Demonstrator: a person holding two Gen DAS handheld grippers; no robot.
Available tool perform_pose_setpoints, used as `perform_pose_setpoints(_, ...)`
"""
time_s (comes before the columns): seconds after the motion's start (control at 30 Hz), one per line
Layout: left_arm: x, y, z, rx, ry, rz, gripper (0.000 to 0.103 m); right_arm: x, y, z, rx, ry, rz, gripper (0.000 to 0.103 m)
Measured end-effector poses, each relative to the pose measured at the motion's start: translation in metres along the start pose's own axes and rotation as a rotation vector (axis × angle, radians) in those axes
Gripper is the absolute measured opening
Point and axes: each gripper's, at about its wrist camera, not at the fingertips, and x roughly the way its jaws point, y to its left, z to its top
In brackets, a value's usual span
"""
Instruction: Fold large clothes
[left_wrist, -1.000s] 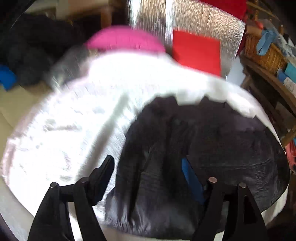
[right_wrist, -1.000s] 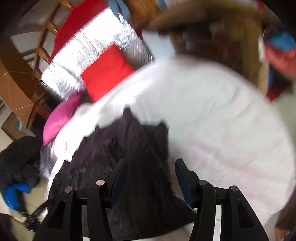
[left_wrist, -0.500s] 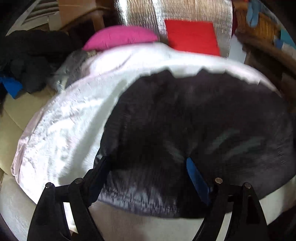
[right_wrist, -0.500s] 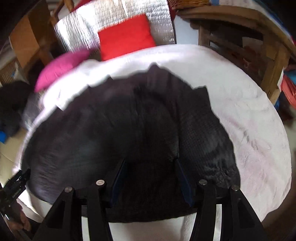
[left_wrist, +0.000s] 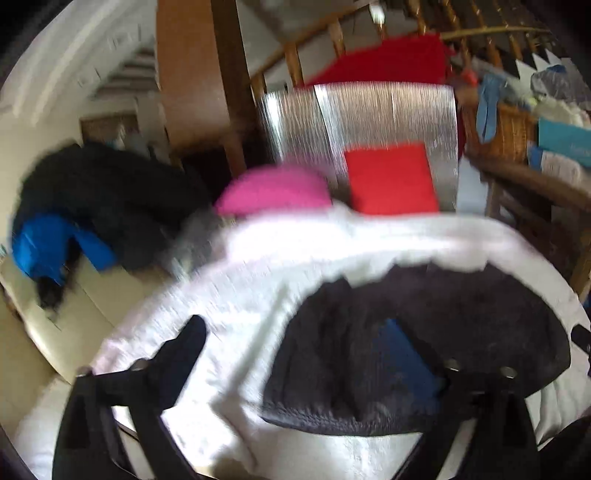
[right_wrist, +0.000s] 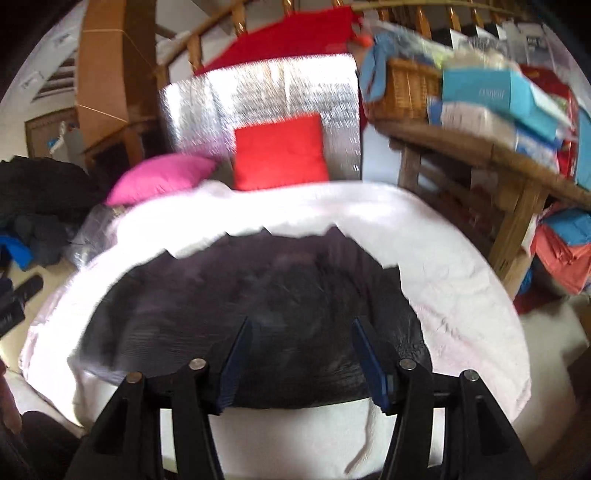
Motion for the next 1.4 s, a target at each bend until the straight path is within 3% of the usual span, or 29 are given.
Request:
perform_pose_setpoints(0.13, -0.056, 0.007, 0.018, 0.014, -0.119, 0.005, 0.103, -0.064, 0.013, 0.009, 0.007, -0.111, 0.024, 0.075)
perform_pose_setpoints(0.23, -0.095, 0.014, 0.028, -0.008, -0.150, -0.027, 0.103, -0.097, 0.016, 0.011, 0.040, -0.159, 0.062, 0.076)
perform_pose_setpoints(0.5, -0.142, 0.034, 0.044, -0.052, -0.199, -0.045, 0.103, -0.170, 0.029, 0.009, 0.042, -0.240, -0.014, 0.077)
perform_pose_setpoints(0.87, -0.167, 0.041, 0.042, -0.053, -0.230, -0.038, 0.103, -0.197, 0.049, 0.004, 0.051, -0.256, -0.008, 0.077)
perform_pose_setpoints(1.4, -0.170, 0.047, 0.039, -0.071, -0.223, -0.033, 0.103, -0.188, 0.070, -0.002, 0.010, -0.212, -0.018, 0.077)
